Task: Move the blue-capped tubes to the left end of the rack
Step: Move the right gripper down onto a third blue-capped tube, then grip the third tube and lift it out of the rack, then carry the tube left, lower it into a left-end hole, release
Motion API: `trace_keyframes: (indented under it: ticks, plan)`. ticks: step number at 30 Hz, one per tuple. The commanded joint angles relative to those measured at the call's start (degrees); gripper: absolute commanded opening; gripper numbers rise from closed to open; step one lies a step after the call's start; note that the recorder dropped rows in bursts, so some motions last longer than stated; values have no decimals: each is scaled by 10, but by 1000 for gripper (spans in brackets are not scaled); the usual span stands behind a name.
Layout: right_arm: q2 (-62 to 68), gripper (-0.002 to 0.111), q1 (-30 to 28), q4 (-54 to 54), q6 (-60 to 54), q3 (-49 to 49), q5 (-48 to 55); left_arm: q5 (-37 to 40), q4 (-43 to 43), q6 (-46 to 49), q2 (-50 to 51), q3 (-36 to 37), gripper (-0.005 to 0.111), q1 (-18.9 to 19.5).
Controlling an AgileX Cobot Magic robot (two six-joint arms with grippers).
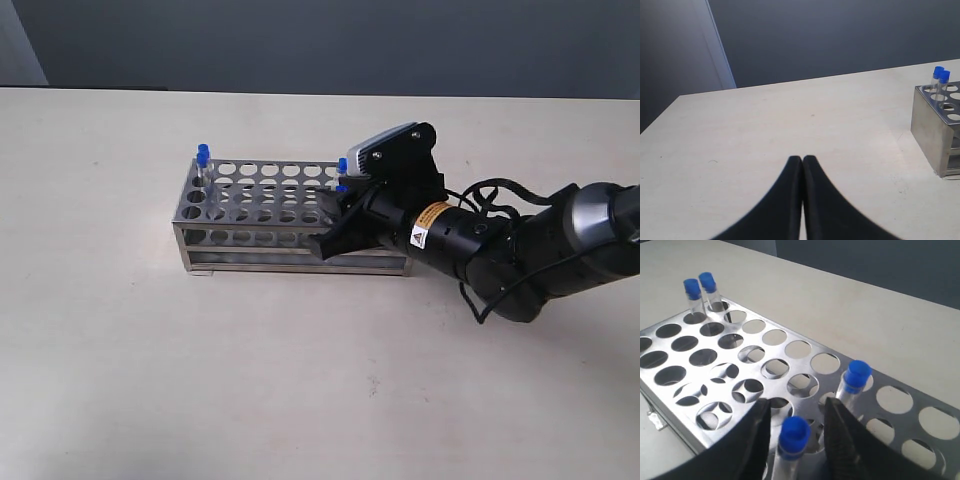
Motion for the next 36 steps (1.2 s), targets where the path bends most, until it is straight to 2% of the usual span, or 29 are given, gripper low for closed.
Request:
trace_keyframes:
  ticks: [1, 6, 12, 19, 26, 36]
  plan:
    - [0, 30, -4, -2, -2, -1, 0, -8, 0, -2, 3, -1, 0, -4]
    - [0, -1, -4, 1, -1, -1, -8, -8, 0, -2, 3, -1, 0, -4]
    - [-12, -1, -4, -1, -1, -1, -7, -8, 0, -2, 3, -1, 0, -4]
    - [-87, -1, -4, -15, -18, -8, 5, -8, 0, -2, 3, -1, 0, -4]
    - [-120, -1, 3, -97, 14, -89, 76, -8, 0, -2, 3, -1, 0, -4]
    - [-40, -1, 72, -129, 29, -217, 97, -8, 0, -2, 3, -1, 0, -4]
